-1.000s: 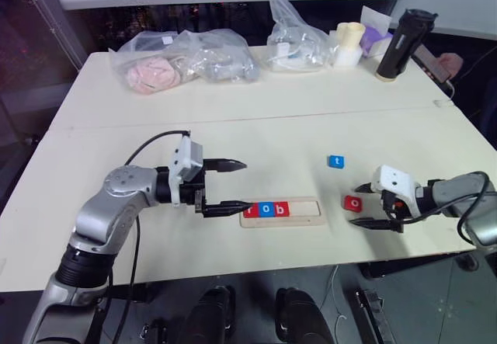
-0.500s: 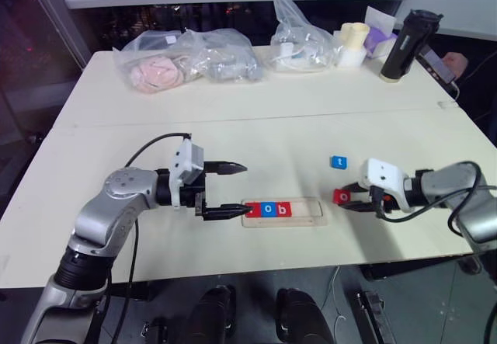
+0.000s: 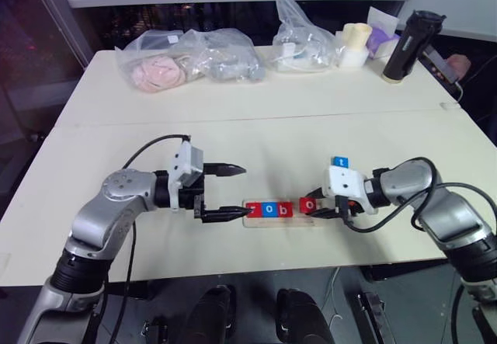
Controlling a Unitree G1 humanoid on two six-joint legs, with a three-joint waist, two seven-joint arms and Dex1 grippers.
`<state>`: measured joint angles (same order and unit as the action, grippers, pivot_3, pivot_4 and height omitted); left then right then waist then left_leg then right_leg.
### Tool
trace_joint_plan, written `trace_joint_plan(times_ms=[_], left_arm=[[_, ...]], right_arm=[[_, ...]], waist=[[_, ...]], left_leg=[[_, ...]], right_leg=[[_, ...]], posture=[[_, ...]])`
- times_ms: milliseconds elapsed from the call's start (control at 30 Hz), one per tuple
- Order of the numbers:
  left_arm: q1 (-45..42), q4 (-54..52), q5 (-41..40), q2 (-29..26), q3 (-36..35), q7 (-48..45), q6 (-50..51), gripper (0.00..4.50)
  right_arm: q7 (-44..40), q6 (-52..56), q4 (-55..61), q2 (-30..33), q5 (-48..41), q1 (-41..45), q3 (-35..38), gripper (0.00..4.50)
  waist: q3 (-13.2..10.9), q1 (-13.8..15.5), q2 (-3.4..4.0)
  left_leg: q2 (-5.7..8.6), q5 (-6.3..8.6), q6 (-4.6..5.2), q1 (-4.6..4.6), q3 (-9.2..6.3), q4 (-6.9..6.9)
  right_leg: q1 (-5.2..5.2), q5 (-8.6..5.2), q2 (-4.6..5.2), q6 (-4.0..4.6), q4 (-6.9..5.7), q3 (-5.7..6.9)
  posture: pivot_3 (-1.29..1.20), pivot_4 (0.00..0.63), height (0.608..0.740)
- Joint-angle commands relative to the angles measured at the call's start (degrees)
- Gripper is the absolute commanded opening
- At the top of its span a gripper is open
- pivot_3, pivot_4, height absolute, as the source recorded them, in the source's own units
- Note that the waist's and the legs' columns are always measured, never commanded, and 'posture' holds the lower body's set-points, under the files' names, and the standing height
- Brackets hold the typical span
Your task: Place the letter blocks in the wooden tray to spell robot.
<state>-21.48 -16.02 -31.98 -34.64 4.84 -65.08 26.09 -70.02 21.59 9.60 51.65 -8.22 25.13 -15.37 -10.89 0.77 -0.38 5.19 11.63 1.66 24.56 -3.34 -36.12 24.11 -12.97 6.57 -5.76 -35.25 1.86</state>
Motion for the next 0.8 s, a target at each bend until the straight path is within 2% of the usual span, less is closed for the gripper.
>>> trace_joint_plan(times_ms=[33, 800], left_arm=[[-0.21, -1.98, -0.86, -0.37, -1.03, 0.32, -0.20, 4.50], [-1.20, -1.35, -0.76, -0.07, -0.91, 1.07, -0.13, 4.50]], right_arm=[[0.52, 0.44, 2.60, -0.73, 0.09, -0.18, 0.22, 1.13], [2.34, 1.81, 2.67, -2.58, 2.74, -0.62, -1.53, 1.13]], waist=[[0.00, 0.00, 0.00], [0.00, 0.01, 0.00]], left_leg=[[0.00, 0.00, 0.01, 0.00, 0.00, 0.00], [0.01, -0.01, 0.00, 0.00, 0.00, -0.01]], right_leg=[[0.00, 0.00, 0.00, 0.00, 0.00, 0.00], [0.00, 0.02, -0.02, -0.02, -0.01, 0.00]], posture=[[0.00, 0.150, 0.738], [0.00, 0.150, 0.738]])
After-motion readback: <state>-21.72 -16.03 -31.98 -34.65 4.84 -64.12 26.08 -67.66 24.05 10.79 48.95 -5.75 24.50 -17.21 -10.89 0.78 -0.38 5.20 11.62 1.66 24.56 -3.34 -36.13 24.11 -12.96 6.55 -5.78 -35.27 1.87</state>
